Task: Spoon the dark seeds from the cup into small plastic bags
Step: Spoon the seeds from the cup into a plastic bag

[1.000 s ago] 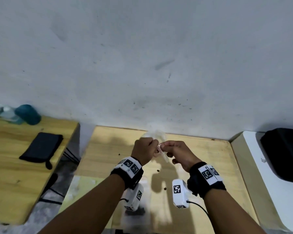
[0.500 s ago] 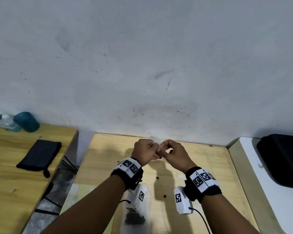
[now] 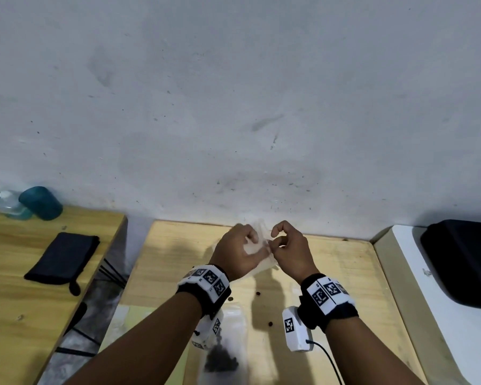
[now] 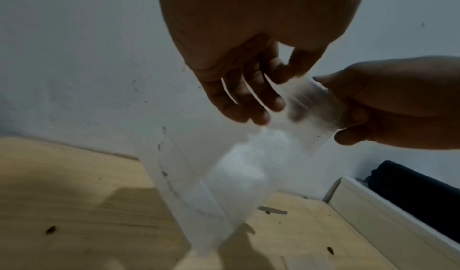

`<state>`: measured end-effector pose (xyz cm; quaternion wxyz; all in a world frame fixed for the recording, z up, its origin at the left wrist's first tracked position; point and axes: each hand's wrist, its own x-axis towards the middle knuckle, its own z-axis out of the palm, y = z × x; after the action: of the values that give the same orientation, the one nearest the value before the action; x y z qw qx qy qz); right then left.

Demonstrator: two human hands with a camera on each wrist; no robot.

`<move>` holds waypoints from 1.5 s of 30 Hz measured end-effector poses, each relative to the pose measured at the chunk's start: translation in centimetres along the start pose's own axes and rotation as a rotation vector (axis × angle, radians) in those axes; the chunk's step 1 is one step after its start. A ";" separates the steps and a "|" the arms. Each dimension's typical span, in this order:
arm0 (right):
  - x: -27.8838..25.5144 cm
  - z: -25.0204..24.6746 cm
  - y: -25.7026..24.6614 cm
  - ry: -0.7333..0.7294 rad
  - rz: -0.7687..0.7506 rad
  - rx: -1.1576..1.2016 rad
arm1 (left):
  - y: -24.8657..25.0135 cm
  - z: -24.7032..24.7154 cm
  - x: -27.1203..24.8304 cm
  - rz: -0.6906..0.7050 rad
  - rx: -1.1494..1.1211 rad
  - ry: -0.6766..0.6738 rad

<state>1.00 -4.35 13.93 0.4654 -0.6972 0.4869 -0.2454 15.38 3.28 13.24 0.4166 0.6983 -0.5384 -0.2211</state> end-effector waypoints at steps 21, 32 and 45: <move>1.0 -1.6 0.4 -0.367 -0.083 -0.217 | -0.5 -0.8 -0.6 0.251 0.477 -0.250; 1.1 -0.8 1.9 -0.394 0.019 -0.034 | -2.1 -0.2 -0.9 0.206 0.370 -0.292; 2.1 0.9 4.6 -0.400 0.254 0.130 | -4.3 1.2 -0.2 0.029 0.324 -0.378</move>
<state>0.53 -6.33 9.15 0.6238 -0.6335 0.4520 -0.0727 16.82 3.39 8.98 0.1941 0.6945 -0.6451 -0.2527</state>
